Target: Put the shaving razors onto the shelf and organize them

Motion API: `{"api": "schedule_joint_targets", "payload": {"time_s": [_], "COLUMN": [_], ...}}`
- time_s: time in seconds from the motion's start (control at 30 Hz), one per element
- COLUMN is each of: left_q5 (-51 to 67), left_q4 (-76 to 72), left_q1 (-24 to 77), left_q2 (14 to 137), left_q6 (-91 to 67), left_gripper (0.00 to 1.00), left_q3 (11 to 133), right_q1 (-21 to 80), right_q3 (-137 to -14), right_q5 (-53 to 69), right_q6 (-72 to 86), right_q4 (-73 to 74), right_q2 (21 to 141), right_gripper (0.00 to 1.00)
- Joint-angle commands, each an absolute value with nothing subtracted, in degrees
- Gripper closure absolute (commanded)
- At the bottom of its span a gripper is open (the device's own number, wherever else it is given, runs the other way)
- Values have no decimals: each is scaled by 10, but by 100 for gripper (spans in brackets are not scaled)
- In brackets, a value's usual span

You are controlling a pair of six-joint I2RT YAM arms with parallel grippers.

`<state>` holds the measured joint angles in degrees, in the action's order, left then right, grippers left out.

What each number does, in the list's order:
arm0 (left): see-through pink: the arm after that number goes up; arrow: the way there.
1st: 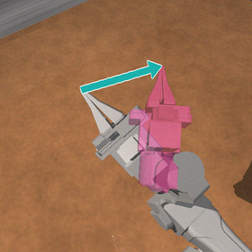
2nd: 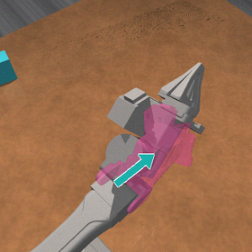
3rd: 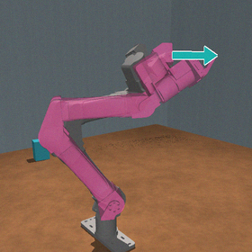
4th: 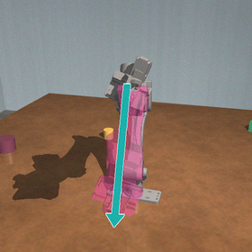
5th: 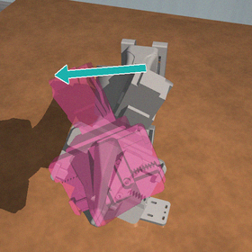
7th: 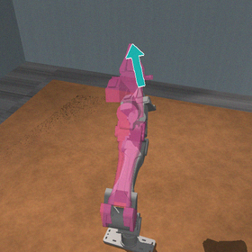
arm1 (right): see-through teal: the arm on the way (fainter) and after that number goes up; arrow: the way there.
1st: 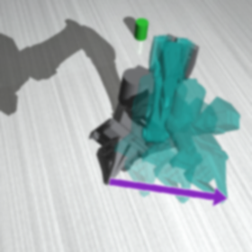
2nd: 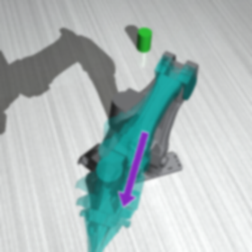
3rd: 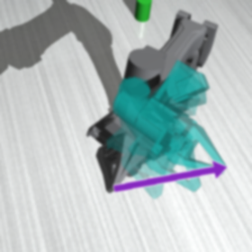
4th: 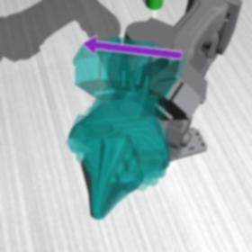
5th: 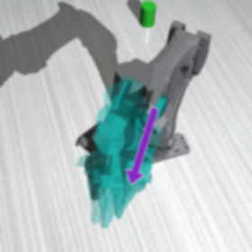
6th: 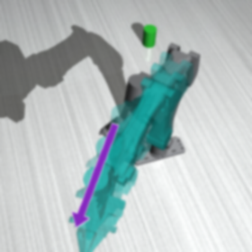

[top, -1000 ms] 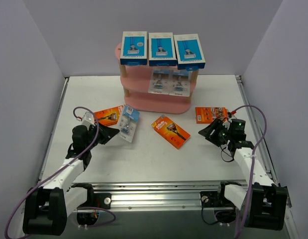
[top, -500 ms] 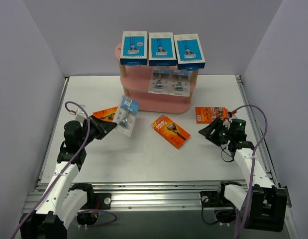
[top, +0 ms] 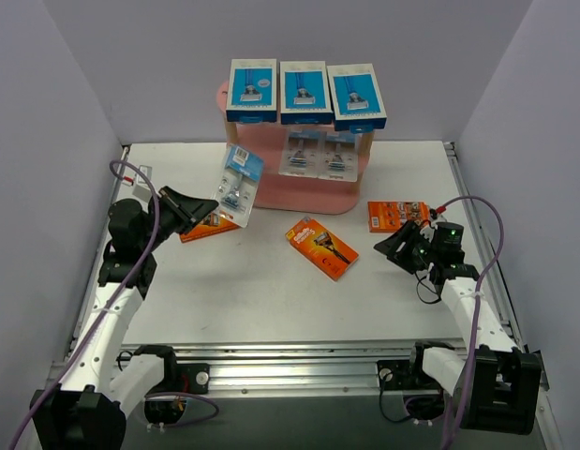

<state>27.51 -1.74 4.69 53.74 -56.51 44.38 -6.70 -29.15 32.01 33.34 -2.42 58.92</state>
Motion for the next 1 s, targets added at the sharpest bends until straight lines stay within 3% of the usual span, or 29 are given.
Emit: {"api": "schedule_joint_targets", "payload": {"time_s": [0.0,0.97], "left_q5": [278,270], "left_q4": [-39,-229], "left_q1": [43,43], "left_q2": [562,779], "left_q6": [-569,-660], "left_gripper": [98,98], "left_q3": [483,537], "right_q1": [-65,-66], "right_q3": [-314,-324], "right_q5": [332,312], "right_q6": [332,317], "right_q4": [-30,-24], "right_q2": [593,630], "right_gripper": [49,49]}}
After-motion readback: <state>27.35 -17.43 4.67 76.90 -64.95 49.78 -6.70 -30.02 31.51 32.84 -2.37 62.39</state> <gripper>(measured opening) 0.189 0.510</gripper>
